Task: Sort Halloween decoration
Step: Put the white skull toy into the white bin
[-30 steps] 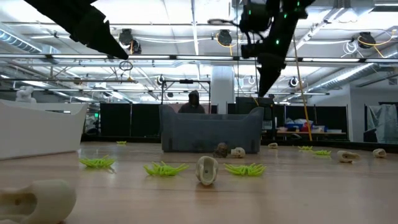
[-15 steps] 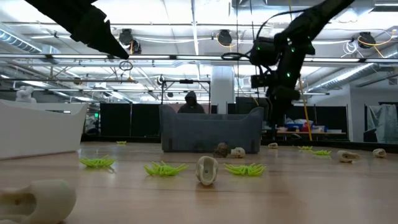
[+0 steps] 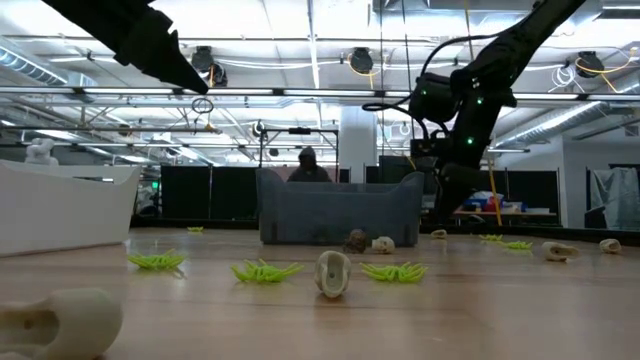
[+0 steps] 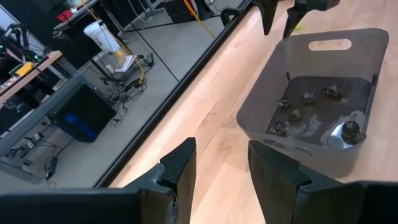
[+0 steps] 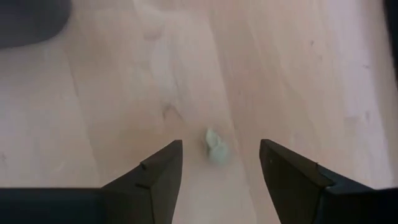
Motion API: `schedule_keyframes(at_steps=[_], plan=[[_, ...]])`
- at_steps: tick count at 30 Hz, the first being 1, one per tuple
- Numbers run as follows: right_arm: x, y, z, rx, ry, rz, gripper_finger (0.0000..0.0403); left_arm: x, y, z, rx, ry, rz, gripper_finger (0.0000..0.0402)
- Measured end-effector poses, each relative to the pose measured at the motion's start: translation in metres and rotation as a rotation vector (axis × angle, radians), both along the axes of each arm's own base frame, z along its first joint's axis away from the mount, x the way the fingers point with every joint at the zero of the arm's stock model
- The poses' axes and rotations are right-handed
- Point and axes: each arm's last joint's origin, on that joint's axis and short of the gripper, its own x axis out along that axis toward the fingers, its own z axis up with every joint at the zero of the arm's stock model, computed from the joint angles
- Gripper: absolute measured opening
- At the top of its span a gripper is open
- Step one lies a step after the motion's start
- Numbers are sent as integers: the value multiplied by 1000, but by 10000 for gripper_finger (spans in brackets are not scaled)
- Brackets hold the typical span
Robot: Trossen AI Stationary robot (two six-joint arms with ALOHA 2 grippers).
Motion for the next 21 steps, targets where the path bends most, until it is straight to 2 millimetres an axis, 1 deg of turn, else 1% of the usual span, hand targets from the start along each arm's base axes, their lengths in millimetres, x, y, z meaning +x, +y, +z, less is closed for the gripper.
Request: schedule_keyframes(at_steps=[5, 12, 16, 18, 21], plan=[[3, -2, -3, -7, -10, -2, 199, 0, 0, 0, 0, -1, -1, 145], [7, -5, -24, 16, 56, -36, 199, 1, -1, -1, -38, 19, -38, 145], [8, -6, -28, 25, 66, -36, 197, 1, -2, -1, -51, 25, -50, 145], [8, -6, -28, 27, 66, -33, 190, 1, -2, -1, -51, 25, -50, 145], [8, -6, -28, 31, 67, -29, 163, 1, -2, -1, -51, 25, -50, 145]])
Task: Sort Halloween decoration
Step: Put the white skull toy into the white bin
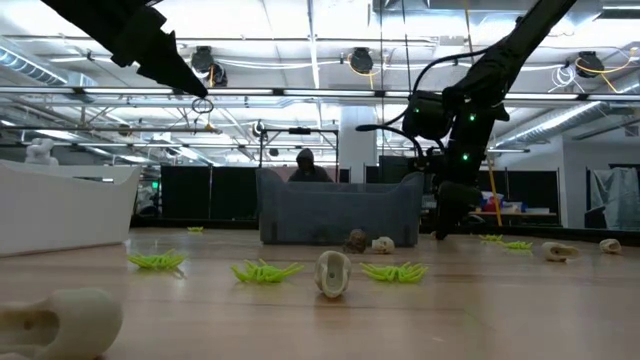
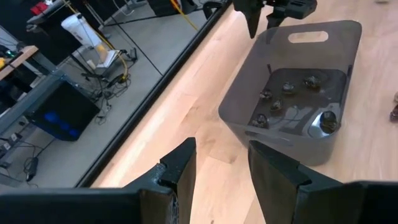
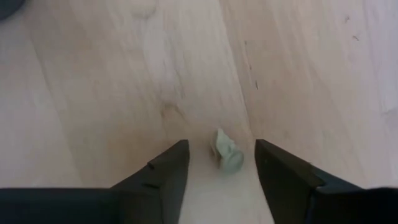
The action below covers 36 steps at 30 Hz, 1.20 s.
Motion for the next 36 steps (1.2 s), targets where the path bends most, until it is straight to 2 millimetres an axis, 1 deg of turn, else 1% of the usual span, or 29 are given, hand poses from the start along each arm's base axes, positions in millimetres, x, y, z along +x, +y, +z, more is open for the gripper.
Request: schedule_keyframes(at_steps=[9, 13, 19, 23, 29, 36], plan=[[-1, 1, -1, 14, 12, 2, 43, 0, 0, 0, 1, 0, 1, 145], [-2, 1, -1, 8, 20, -12, 13, 0, 0, 0, 1, 0, 1, 145], [0, 4, -1, 29, 4, -21, 15, 0, 0, 0, -2, -3, 3, 145], [1, 12, 4, 63, -20, -4, 17, 0, 0, 0, -3, -3, 4, 145], [0, 30, 19, 104, -58, 16, 17, 0, 0, 0, -1, -4, 5, 145], [1, 59, 33, 178, -88, 52, 17, 0, 0, 0, 3, -6, 9, 145]])
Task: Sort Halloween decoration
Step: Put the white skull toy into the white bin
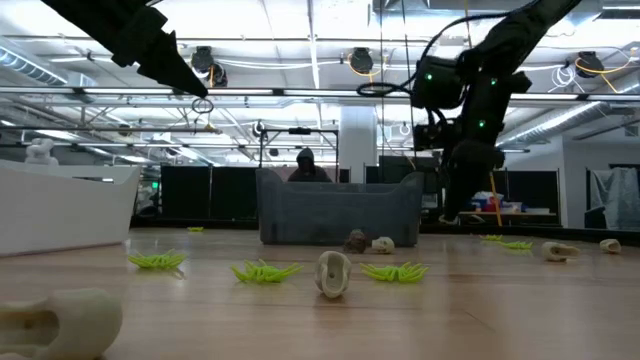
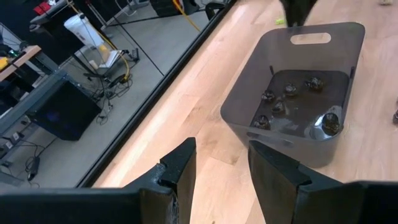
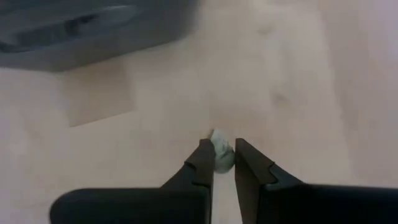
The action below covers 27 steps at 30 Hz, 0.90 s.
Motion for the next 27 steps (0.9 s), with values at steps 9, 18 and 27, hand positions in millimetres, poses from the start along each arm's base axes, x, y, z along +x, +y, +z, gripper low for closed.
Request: schedule_keyframes(at_steps=[9, 18, 27], plan=[[9, 41, 3, 59, -19, 13, 13, 0, 0, 0, -1, -1, 1, 145], [15, 73, -2, 70, -16, -28, 16, 0, -1, 0, -17, -12, -1, 145], [15, 112, -2, 51, -29, 50, 57, 2, -1, -2, -32, -11, 1, 145]])
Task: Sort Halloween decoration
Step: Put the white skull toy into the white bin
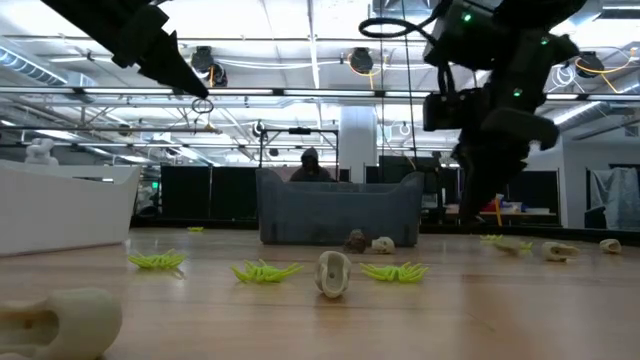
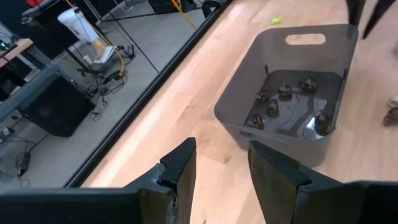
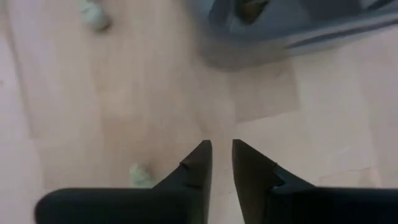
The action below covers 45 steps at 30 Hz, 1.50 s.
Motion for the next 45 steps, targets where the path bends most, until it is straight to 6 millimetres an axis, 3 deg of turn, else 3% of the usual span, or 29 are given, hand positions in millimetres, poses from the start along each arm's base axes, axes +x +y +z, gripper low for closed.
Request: schedule_keyframes(at_steps=[9, 15, 27, 33, 38, 45], plan=[[-8, 47, 0, 97, -2, 32, 131, 7, -4, -7, -6, 15, -8, 145], [-14, 68, -2, 149, 5, -26, 153, 9, -4, -7, -13, -1, -10, 145], [-12, 78, -16, 124, 4, -196, 153, 11, -6, -5, -44, -30, -25, 145], [-7, 81, -33, 117, 53, -198, 153, 11, -7, -5, -51, -31, -31, 145], [-6, 82, -42, 95, 80, -204, 132, 11, -7, -5, -58, -28, -39, 145], [-6, 81, -42, 77, 76, -193, 38, 11, -7, -5, -77, -25, -47, 145]])
